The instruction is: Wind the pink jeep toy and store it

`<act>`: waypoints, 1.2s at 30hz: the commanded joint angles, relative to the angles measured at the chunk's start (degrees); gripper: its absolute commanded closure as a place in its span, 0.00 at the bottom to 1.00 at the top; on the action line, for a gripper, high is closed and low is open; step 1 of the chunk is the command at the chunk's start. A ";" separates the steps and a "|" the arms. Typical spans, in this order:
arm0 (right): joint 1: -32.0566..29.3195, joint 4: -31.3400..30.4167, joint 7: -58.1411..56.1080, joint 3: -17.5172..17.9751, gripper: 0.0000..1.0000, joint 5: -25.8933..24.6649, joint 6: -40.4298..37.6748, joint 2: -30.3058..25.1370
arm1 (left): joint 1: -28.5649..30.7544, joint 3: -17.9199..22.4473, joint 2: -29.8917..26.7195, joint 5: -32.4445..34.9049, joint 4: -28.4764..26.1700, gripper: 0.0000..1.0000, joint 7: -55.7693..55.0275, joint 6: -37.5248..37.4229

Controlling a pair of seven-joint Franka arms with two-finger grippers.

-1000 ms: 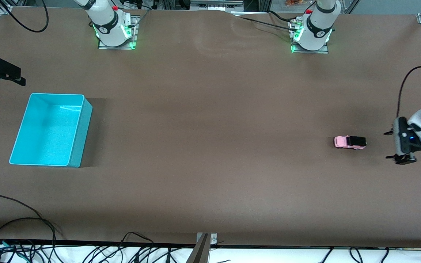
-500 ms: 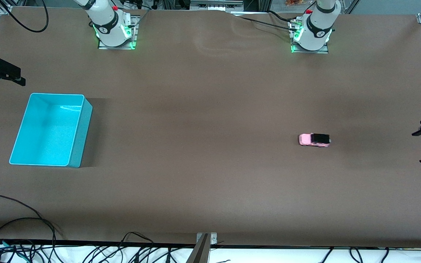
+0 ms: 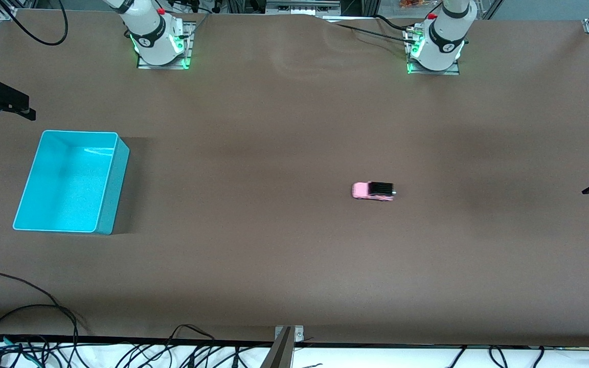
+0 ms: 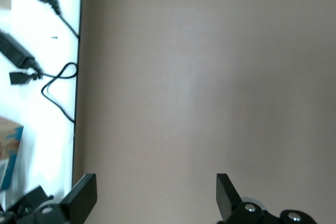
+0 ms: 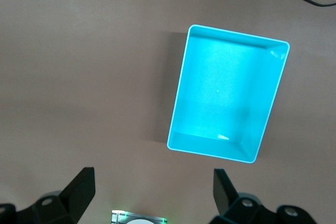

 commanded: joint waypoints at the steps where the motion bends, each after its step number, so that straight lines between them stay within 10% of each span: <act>1: -0.45 -0.09 -0.92 -0.49 0.00 1.20 0.18 -0.22 | -0.36 -0.13 -2.95 0.96 -0.58 0.00 -9.65 -2.69; 36: -0.10 -1.84 -0.92 -0.14 0.00 1.81 2.55 0.57 | -6.86 -5.84 -17.63 6.32 -0.58 0.00 -79.96 -29.32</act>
